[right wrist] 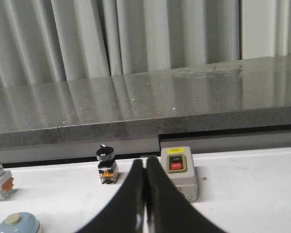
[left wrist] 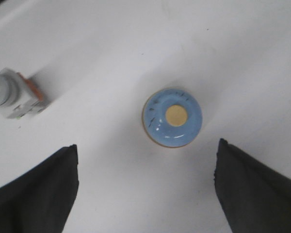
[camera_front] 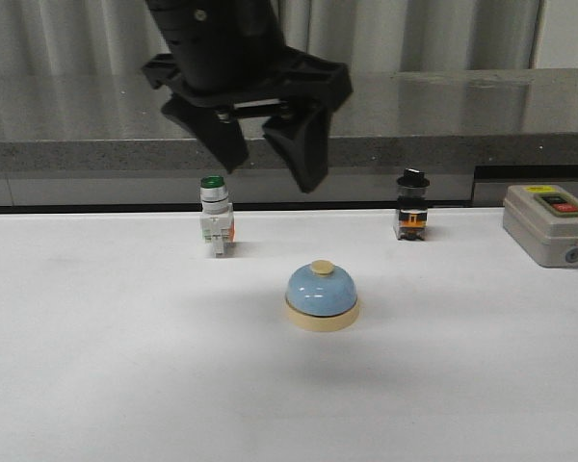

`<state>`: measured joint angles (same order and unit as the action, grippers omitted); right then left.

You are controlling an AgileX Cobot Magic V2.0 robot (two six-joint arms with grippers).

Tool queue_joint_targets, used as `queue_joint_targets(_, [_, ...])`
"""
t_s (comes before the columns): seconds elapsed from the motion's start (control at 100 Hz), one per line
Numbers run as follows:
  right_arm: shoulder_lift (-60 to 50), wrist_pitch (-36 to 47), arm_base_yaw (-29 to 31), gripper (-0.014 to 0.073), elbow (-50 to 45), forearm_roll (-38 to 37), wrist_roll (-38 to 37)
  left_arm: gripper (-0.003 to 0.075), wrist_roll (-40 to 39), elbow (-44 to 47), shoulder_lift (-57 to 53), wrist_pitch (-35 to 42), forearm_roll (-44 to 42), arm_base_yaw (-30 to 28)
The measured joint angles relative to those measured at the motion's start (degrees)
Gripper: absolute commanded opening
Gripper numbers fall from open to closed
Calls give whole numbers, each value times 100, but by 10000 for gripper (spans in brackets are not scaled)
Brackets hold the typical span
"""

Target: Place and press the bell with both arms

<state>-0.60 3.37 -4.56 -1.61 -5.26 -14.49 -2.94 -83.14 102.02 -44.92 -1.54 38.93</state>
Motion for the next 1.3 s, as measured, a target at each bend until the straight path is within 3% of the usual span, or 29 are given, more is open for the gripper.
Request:
queue_joint_targets(0.26, [0,0,0,-64,0,0,0,555,-163,1301,-1255,575,0,-639])
queue_joint_targets(0.52, [0,0,0,-64,0,0,0,555,-302,2653,-2732,1168,0,-1672])
queue_joint_targets(0.78, [0,0,0,-64,0,0,0,554,-302,3646,-4166,1370,-9,-2798])
queue_joint_targets(0.93, [0,0,0,-64,0,0,0,540,-302,3983,-4961,1370,-9,-3102])
queue_joint_targets(1.1, [0,0,0,-64,0,0,0,473,-304,4226,-5777,1380,-9,-3140])
queue_joint_targets(1.3, [0,0,0,-64,0,0,0,295,-314,4375,-6584,1371,-30,-3140])
